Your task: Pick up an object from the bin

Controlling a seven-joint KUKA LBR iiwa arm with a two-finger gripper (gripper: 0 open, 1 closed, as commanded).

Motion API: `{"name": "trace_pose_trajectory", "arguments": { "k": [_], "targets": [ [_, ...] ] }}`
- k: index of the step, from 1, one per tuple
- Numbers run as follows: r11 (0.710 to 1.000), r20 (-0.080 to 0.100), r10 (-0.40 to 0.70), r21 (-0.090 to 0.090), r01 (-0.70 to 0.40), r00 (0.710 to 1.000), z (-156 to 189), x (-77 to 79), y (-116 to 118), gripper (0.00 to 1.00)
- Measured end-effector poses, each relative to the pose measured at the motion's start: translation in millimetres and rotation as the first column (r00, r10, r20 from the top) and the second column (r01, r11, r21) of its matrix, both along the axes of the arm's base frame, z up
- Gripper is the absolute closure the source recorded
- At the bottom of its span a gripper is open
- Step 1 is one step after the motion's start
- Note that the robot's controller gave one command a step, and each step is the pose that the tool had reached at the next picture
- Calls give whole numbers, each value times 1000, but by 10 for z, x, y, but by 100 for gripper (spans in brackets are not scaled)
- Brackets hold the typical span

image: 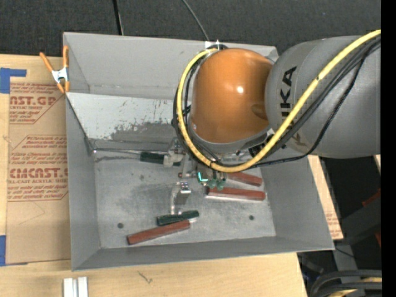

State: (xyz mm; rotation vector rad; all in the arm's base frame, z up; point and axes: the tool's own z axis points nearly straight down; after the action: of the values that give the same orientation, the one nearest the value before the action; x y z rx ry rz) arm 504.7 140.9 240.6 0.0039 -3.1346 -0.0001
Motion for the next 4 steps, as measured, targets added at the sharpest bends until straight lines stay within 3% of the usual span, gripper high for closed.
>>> {"name": "trace_pose_trajectory", "arguments": {
  "k": [1, 2, 3, 4],
  "targets": [
    [1000, 8, -2, 1, 2, 1000, 40, 18, -9, 0],
    [998, 12, 64, 1, -64, 998, -690, -61, -91, 0],
    [994, 3, 108, -1, -108, 994, -985, -170, -197, 0],
    [929, 7, 370, 0, -370, 929, -1043, -169, -123, 0]
  ]
}}
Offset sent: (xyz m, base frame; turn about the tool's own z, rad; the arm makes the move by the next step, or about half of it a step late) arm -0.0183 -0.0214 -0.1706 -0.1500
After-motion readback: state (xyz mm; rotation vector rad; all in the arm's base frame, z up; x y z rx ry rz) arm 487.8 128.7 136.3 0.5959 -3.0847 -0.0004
